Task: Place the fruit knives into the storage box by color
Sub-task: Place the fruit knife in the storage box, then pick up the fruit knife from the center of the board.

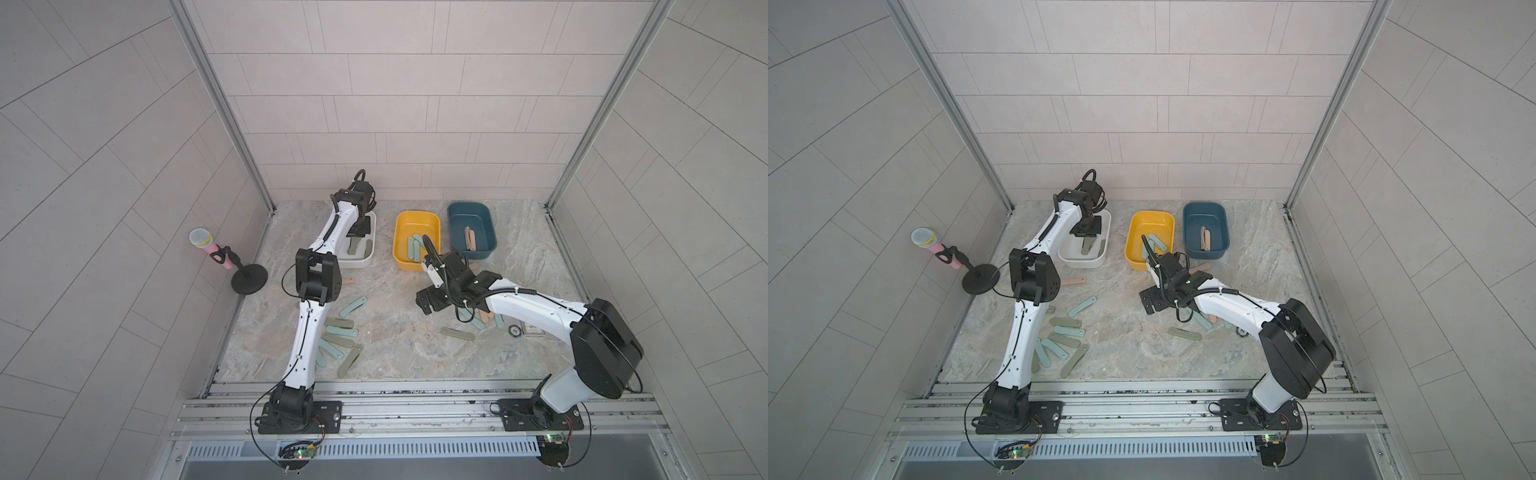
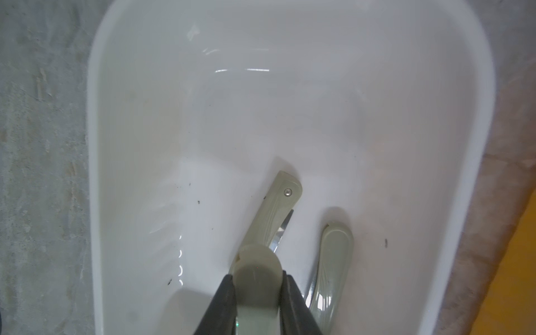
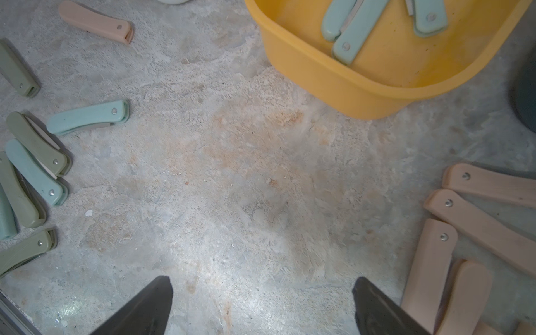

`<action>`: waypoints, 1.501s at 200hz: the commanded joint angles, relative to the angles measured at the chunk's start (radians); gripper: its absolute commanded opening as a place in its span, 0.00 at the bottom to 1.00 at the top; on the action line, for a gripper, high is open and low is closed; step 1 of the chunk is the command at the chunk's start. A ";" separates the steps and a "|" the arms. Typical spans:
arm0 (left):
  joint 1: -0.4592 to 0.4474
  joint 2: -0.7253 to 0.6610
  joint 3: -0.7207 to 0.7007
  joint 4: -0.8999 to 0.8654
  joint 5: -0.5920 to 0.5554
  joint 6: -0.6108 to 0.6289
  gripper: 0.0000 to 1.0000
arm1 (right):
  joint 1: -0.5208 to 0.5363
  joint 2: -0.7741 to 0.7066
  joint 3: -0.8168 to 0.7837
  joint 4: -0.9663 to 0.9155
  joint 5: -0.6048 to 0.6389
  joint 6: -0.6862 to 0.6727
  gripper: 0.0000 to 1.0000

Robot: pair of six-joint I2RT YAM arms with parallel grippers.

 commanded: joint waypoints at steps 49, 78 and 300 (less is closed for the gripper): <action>-0.007 -0.160 -0.037 -0.017 0.007 0.014 0.76 | -0.027 -0.090 -0.013 -0.104 -0.041 0.018 1.00; -0.034 -0.359 -0.257 0.017 0.042 -0.017 0.95 | -0.025 -0.093 0.014 -0.164 -0.032 0.043 1.00; -0.445 -1.072 -1.516 0.397 0.399 -0.272 1.00 | -0.048 -0.293 -0.340 -0.182 0.128 0.218 0.79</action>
